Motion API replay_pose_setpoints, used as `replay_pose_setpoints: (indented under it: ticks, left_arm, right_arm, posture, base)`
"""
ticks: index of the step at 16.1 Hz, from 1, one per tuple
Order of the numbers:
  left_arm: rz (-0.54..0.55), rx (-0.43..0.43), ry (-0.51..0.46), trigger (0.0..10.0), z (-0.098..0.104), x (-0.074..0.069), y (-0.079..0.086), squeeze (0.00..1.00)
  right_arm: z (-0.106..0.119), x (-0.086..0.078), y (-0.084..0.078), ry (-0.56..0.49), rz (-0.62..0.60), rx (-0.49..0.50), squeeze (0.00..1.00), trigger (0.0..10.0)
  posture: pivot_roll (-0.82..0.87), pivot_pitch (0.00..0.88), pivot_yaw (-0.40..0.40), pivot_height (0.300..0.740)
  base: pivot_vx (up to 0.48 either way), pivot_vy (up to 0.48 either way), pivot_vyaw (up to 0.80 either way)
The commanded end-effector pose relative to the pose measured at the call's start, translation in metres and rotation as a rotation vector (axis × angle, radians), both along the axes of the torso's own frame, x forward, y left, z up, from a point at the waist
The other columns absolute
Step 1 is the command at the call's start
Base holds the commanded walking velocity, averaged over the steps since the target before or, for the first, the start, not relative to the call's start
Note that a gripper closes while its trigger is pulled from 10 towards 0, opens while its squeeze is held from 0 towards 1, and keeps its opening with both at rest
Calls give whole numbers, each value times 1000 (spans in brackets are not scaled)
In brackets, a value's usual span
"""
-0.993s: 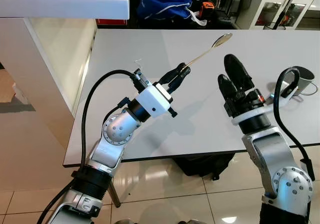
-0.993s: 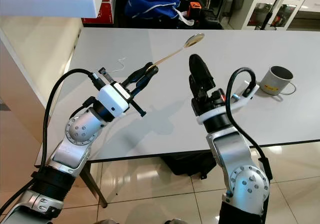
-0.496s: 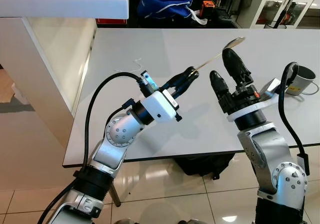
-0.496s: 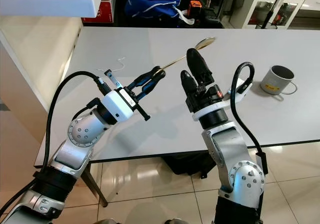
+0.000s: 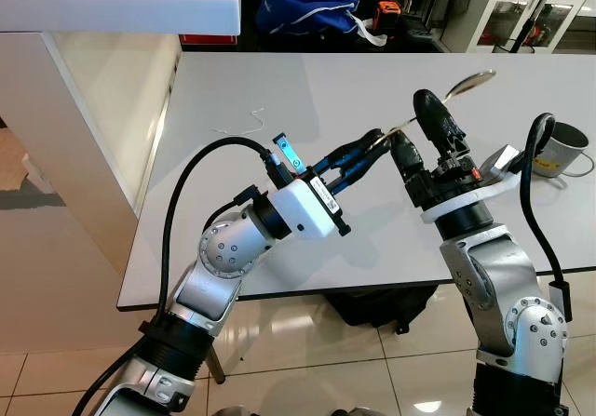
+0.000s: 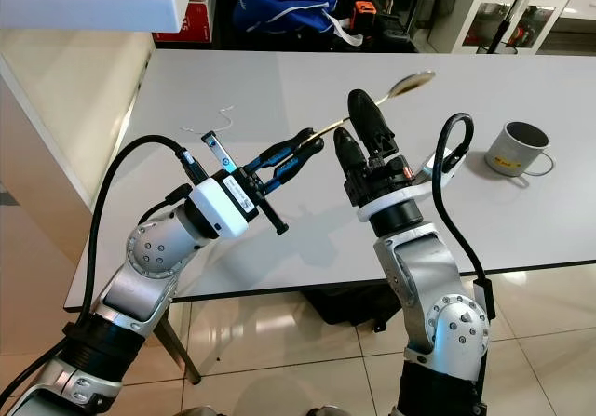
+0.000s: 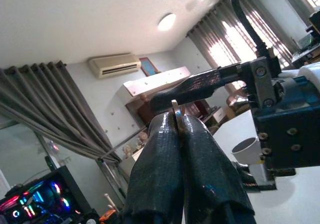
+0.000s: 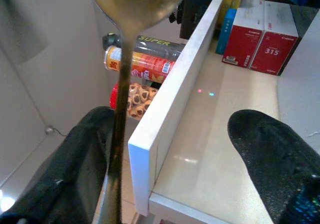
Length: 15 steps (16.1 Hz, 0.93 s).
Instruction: Setting the table
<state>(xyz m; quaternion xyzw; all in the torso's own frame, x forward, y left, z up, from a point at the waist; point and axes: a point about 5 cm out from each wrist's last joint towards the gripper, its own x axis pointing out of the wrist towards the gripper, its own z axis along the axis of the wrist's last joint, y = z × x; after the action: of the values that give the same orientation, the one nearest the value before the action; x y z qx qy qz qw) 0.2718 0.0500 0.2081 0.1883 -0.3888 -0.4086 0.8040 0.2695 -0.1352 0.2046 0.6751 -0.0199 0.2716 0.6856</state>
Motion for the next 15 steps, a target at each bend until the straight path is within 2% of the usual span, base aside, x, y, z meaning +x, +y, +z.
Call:
replay_pose_setpoints:
  ticks: [1, 10, 15]
  left_arm:
    - [-24, -7, -12, 10000, 3, -4, -2, 0]
    - [-13, 8, -4, 10000, 3, -1, 2, 0]
    - [-47, 22, 27, 10000, 1, -2, 0, 0]
  right_arm:
    - [1, 2, -4, 6, -11, 12, 0, 0]
    - [4, 4, -12, 1, -47, 53, 0, 0]
    - [4, 4, -12, -2, -40, 64, 0, 0]
  posture:
    - [24, 0, -43, 740]
    - [23, 0, -41, 740]
    - [24, 0, -37, 740]
  base:
    - [0, 0, 0]
    - [0, 0, 0]
    - [0, 0, 0]
